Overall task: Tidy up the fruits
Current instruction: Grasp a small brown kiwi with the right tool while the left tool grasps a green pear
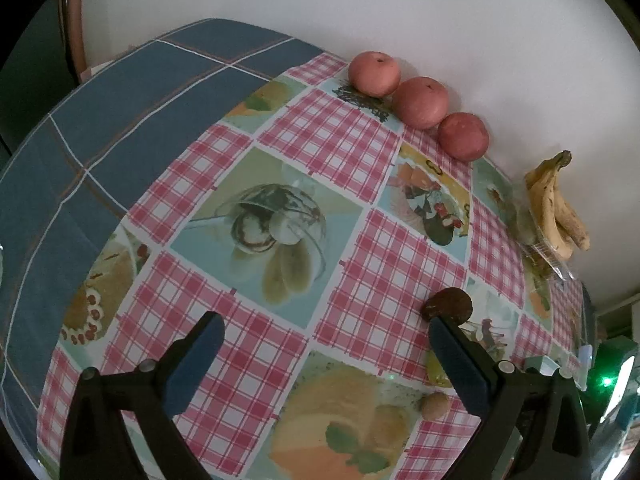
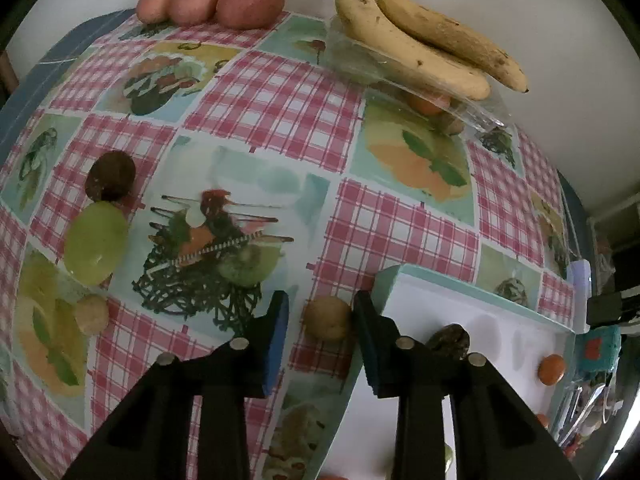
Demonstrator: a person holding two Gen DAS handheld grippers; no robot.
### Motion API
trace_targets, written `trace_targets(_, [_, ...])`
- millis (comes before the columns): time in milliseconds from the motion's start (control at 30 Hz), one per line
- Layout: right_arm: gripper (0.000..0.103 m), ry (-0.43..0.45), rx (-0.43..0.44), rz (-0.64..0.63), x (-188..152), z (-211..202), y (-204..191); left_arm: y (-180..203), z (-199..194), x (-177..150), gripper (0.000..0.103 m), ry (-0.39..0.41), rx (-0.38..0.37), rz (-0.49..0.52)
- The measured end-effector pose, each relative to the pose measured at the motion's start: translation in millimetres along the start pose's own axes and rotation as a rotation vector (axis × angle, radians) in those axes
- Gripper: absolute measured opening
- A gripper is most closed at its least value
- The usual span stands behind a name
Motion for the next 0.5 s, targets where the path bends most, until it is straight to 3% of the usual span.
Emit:
trace_targets(300, [0.027,0.020,-0.050,-0.096,-4,4,-9,-1,0,0,0.103,-0.008,0.000,-0.005])
trace_targets(500, [0.027,0.016,0.058,0.006,-7,2,-15,1,4,-4,0.103,-0.023,0.004,-0.004])
Point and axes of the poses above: each gripper's, at about its wrist camera, not at the fingertips, and z roughly the way its jaws point, y to its right, x to its top, the point moved 6 cm from there along z, roughly the way its jaws point, and after that the axes turned 15 degrees about y, right-handed, at the moved point
